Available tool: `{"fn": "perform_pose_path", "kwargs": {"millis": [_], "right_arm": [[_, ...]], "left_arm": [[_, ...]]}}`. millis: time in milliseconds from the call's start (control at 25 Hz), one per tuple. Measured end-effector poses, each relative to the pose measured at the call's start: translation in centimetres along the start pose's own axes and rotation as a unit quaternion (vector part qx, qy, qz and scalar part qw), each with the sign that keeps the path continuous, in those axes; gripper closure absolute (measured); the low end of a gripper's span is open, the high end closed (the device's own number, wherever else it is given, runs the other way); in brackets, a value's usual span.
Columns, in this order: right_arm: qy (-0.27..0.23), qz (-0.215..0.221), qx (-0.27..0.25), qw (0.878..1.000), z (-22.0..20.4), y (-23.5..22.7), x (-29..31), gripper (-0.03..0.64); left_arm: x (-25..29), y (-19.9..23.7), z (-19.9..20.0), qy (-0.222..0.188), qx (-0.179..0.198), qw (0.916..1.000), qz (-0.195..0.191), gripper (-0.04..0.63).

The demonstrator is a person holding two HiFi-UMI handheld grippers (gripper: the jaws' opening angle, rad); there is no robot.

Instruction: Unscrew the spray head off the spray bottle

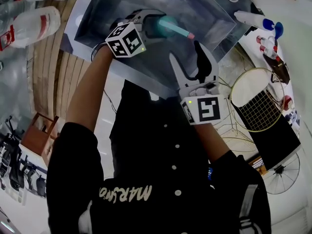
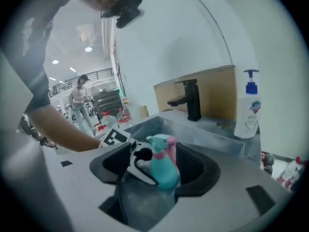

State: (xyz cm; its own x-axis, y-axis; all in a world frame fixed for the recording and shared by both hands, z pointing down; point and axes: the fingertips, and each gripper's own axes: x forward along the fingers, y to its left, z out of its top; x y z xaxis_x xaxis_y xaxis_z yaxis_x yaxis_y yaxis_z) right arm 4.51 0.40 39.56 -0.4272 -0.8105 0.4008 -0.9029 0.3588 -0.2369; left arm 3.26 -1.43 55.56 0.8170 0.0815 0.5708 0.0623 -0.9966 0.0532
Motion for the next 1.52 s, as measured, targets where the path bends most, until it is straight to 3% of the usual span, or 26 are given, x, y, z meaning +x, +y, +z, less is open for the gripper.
{"fn": "perform_pose_path", "kwargs": {"millis": [80, 240, 560, 880, 1080, 1520], "right_arm": [[0.047, 0.014, -0.001, 0.999, -1.9, 2.2, 0.7, 0.275], [0.082, 0.011, 0.006, 0.997, -3.5, 2.8, 3.1, 0.275], [0.092, -0.028, -0.01, 0.995, -4.3, 0.8, 5.3, 0.275], [0.103, -0.037, -0.05, 0.993, -4.6, 0.5, 7.1, 0.302], [0.103, -0.053, -0.084, 0.99, -4.5, -0.4, 8.0, 0.363], [0.079, -0.025, -0.164, 0.983, -4.0, -0.3, 9.5, 0.395]], "left_arm": [[0.0, -0.1, 0.1, 0.0, -0.001, 1.0, 0.002, 0.241], [0.1, -0.2, 0.1, -0.001, -0.001, 1.0, 0.005, 0.241], [0.2, -0.2, 0.1, -0.003, 0.0, 1.0, 0.009, 0.241], [0.4, -0.3, 0.2, 0.0, 0.002, 1.0, 0.009, 0.241], [0.4, -0.3, 0.1, 0.001, 0.003, 1.0, 0.009, 0.241], [0.5, -0.5, 0.3, 0.0, 0.004, 1.0, 0.007, 0.241]]}}
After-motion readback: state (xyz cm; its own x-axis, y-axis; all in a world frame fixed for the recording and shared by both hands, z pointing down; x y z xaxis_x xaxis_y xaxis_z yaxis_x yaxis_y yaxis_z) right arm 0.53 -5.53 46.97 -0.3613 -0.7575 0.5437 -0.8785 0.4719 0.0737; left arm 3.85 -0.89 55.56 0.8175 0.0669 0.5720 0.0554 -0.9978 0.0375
